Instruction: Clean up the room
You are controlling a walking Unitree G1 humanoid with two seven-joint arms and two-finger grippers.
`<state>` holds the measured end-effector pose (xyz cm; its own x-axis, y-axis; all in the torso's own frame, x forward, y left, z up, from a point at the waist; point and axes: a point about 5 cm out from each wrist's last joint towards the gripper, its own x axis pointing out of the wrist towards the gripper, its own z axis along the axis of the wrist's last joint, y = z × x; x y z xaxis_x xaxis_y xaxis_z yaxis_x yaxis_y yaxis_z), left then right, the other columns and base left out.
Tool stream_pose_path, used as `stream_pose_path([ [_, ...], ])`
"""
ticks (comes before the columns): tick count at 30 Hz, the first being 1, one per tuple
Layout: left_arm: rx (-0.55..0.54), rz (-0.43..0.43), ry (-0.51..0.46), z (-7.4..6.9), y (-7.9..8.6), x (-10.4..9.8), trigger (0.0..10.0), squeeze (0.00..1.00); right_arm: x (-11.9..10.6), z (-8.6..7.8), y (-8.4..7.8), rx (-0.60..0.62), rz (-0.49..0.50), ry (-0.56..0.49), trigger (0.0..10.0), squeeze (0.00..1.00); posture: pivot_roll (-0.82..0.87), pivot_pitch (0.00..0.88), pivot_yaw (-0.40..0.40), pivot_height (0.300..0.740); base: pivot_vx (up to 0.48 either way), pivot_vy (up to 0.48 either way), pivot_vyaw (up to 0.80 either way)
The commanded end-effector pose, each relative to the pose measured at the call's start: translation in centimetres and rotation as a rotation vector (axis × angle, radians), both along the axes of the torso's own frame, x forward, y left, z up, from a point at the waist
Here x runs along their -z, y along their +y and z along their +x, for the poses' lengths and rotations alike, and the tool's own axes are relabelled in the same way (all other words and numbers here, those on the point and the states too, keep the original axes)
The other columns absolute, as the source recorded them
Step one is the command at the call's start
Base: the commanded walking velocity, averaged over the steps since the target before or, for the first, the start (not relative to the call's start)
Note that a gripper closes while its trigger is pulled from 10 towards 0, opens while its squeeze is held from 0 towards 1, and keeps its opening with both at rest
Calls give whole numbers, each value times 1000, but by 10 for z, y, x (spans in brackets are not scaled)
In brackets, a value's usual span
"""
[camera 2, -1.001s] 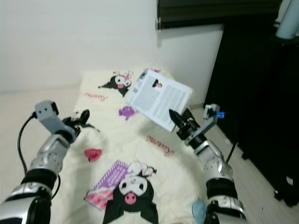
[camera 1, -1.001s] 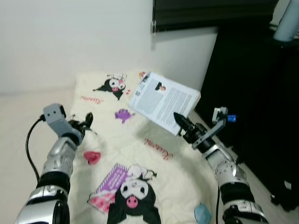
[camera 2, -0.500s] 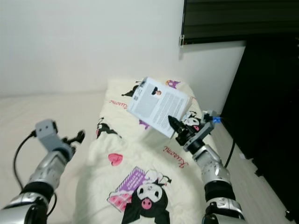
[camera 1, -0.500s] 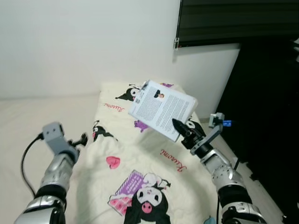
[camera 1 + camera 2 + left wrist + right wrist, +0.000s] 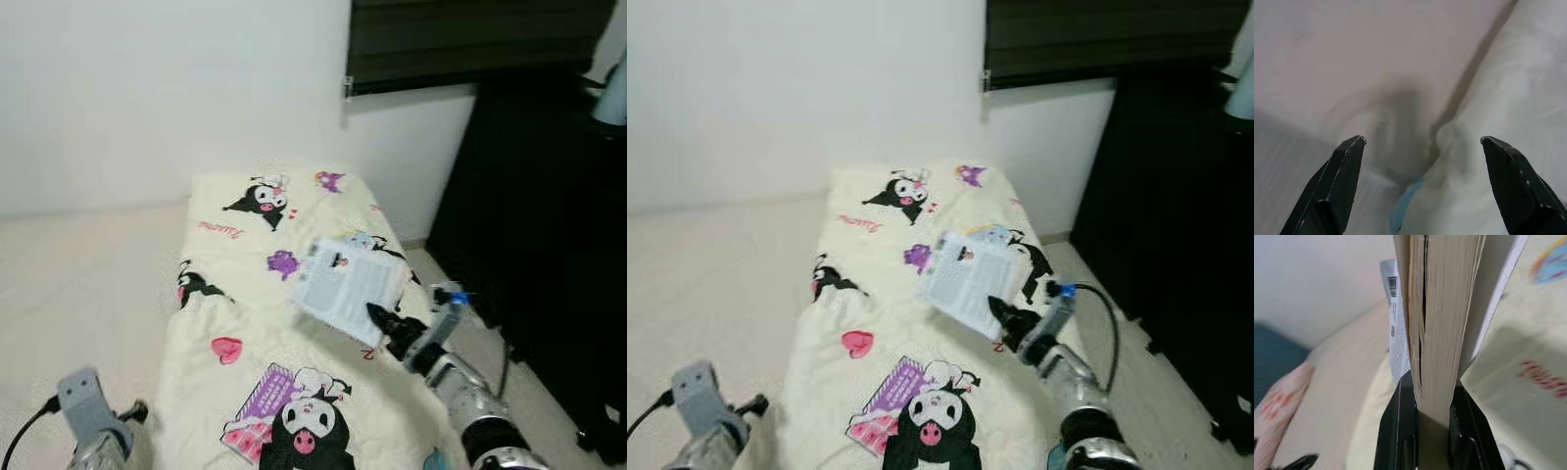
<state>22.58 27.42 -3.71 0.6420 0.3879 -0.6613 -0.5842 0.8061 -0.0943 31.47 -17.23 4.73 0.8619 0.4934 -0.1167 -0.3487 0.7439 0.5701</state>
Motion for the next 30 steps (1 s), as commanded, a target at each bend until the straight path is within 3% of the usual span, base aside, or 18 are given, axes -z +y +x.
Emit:
stream_pose_path([
  [1, 5, 15, 37, -7, -2, 6, 10000, 0, -4, 3, 0, -10, -10, -37, 10000, 0, -74, 0, -13, 740, -480, 0, 800],
  [6, 14, 14, 61, -13, -5, 11, 10000, 0, -7, 5, 5, -29, -2, -51, 10000, 0, -72, 0, -16, 740, -400, 0, 800],
  [10, 68, 25, 129, -28, -14, 22, 10000, 0, -11, 9, 12, -60, -6, -72, 10000, 0, -66, 0, -20, 740, 0, 0, 800],
  [15, 98, 33, 142, -31, -17, 25, 10000, 0, -11, 9, 13, -63, -11, -74, 10000, 0, -63, 0, -22, 740, 0, 0, 800],
  [20, 157, 51, 209, -46, -22, 35, 10000, 0, -10, 10, 14, -67, -13, -75, 10000, 0, -63, 0, -19, 740, 0, 0, 800],
  [27, 195, 61, 219, -49, -24, 36, 10000, 0, -8, 9, 15, -69, -17, -71, 10000, 0, -62, 0, -17, 740, 0, 0, 800],
  [30, 225, 64, 242, -52, -28, 39, 10000, 0, 0, 5, 17, -86, -73, -35, 10000, 0, -54, 0, -17, 740, 0, 0, 800],
])
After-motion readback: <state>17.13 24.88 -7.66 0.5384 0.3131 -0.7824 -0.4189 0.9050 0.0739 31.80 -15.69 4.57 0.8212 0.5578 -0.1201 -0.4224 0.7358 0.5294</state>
